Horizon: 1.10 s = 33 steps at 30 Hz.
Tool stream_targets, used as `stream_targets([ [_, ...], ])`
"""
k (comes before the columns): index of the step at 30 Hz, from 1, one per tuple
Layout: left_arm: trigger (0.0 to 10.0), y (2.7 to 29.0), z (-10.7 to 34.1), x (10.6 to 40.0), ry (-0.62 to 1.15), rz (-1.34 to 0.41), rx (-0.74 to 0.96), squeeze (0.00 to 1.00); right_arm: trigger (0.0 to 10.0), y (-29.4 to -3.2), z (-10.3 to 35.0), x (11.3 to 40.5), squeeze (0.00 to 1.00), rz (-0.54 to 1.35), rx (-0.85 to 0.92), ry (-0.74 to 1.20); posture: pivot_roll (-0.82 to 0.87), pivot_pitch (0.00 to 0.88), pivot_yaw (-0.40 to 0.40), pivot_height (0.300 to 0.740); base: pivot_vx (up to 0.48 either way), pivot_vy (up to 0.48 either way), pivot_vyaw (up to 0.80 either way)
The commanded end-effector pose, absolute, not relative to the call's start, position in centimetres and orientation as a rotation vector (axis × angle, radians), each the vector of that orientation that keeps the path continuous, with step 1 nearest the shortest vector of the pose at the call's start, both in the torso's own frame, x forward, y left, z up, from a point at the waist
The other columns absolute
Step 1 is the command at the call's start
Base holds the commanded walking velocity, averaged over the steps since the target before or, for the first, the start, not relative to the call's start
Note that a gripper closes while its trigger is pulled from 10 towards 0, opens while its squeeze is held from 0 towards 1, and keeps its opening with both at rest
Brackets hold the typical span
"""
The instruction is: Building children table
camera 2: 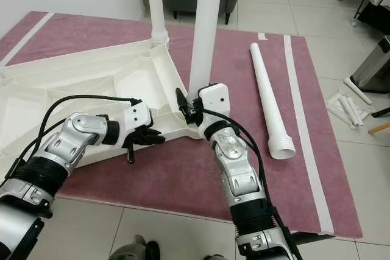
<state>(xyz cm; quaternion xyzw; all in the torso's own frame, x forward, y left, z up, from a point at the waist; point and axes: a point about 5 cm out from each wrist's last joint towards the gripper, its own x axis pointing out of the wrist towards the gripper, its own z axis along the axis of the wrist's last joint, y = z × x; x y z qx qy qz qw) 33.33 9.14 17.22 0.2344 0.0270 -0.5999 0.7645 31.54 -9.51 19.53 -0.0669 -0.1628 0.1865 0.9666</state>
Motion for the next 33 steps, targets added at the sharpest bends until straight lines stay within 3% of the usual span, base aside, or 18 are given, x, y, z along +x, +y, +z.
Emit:
stream_targets([
  [1,10.0,8.9,18.7,33.3,-0.02,-1.297,0.49,1.0,0.0,-9.6,20.0,31.3,0.0,0.375,-0.134,-0.355,0.11,0.081,0.02,0.74,0.0,0.0,0.0],
  [5,10.0,9.0,19.6,33.3,-0.073,-1.246,0.453,1.0,0.0,-10.0,19.9,31.2,0.0,0.361,-0.135,-0.357,0.11,0.077,0.02,0.74,0.0,0.0,0.0],
  [6,10.0,9.1,20.2,33.2,-0.095,-1.238,0.426,0.0,0.0,-10.1,19.9,31.2,0.0,0.356,-0.139,-0.359,0.11,0.072,0.018,0.74,0.0,0.0,0.0],
  [7,10.0,9.1,20.2,33.2,-0.095,-1.238,0.426,0.0,0.0,-10.1,19.9,31.2,0.0,0.356,-0.139,-0.359,0.11,0.072,0.018,0.74,0.0,0.0,0.0],
  [8,10.0,9.2,20.7,32.9,-0.101,-1.251,0.38,1.0,0.0,-10.2,19.9,31.1,0.0,0.354,-0.141,-0.361,0.11,0.069,0.017,0.74,0.0,0.0,0.0],
  [13,10.0,8.9,22.7,32.8,-0.175,-1.185,0.275,1.0,0.0,-10.4,20.0,30.7,0.0,0.362,-0.154,-0.365,0.12,0.063,0.014,0.74,0.0,0.0,0.0],
  [14,10.0,8.5,24.1,32.9,-0.221,-1.158,0.214,0.0,0.0,-10.3,19.9,30.6,0.0,0.372,-0.164,-0.367,0.12,0.059,0.009,0.74,0.0,0.0,0.0],
  [15,10.0,7.9,25.6,32.9,-0.27,-1.152,0.157,1.0,0.0,-10.1,19.8,30.6,0.0,0.387,-0.18,-0.369,0.12,0.059,0.008,0.74,0.0,0.0,0.0],
  [18,10.0,7.2,27.7,33.0,-0.33,-1.119,0.077,1.0,0.0,-9.8,19.5,30.5,0.0,0.409,-0.198,-0.369,0.13,0.058,0.007,0.74,0.0,0.0,0.0],
  [19,10.0,7.0,28.3,33.1,-0.34,-1.094,0.053,0.0,0.0,-9.7,19.5,30.4,0.0,0.415,-0.201,-0.368,0.13,0.058,0.007,0.74,0.0,0.0,0.0],
  [32,10.0,6.0,31.0,34.1,-0.326,-1.02,-0.043,0.0,0.0,-9.0,19.1,30.2,0.0,0.455,-0.255,-0.379,0.12,0.052,0.017,0.74,0.0,0.0,0.0],
  [33,3.8,5.9,31.0,34.0,-0.316,-1.027,-0.052,0.0,0.0,-9.0,19.1,30.2,0.0,0.455,-0.258,-0.378,0.12,0.053,0.019,0.74,0.0,0.0,0.0],
])
